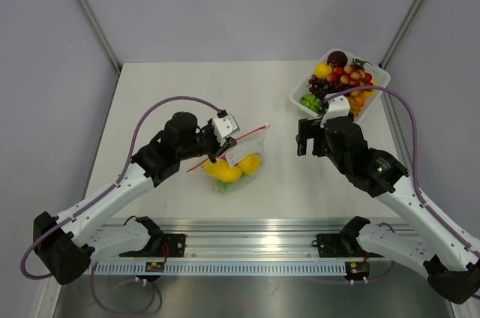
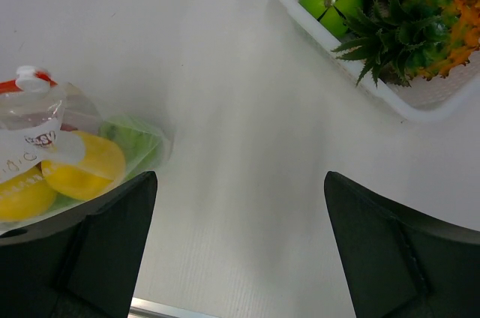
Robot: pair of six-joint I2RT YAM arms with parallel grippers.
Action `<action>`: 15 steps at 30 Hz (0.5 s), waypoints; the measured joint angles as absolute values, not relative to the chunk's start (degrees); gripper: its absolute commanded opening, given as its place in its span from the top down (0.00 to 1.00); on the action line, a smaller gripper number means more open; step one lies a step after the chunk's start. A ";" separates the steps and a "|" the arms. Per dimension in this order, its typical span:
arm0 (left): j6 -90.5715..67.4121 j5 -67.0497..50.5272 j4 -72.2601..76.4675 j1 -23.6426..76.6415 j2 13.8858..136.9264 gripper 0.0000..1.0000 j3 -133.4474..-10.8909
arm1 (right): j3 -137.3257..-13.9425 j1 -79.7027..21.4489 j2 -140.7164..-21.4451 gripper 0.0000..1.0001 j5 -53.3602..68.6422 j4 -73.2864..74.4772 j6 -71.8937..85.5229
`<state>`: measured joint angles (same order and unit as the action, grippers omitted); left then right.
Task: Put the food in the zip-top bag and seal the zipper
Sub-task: Place the zipper food storage bag at the center of the board.
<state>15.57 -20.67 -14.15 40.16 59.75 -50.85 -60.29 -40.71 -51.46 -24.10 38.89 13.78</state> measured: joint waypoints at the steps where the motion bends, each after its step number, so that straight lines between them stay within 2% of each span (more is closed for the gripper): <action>1: 16.21 -19.79 -14.28 40.05 60.27 1.00 -51.62 | -60.27 -40.64 -51.31 0.01 -24.47 38.92 14.09; 15: 24.29 -15.99 -17.12 28.49 70.11 1.00 -69.56 | -58.78 -40.36 -47.62 0.00 -26.09 40.66 15.00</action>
<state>24.29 -15.99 -17.12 28.49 70.11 -69.56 -58.78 -40.36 -47.62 -26.09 40.66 15.00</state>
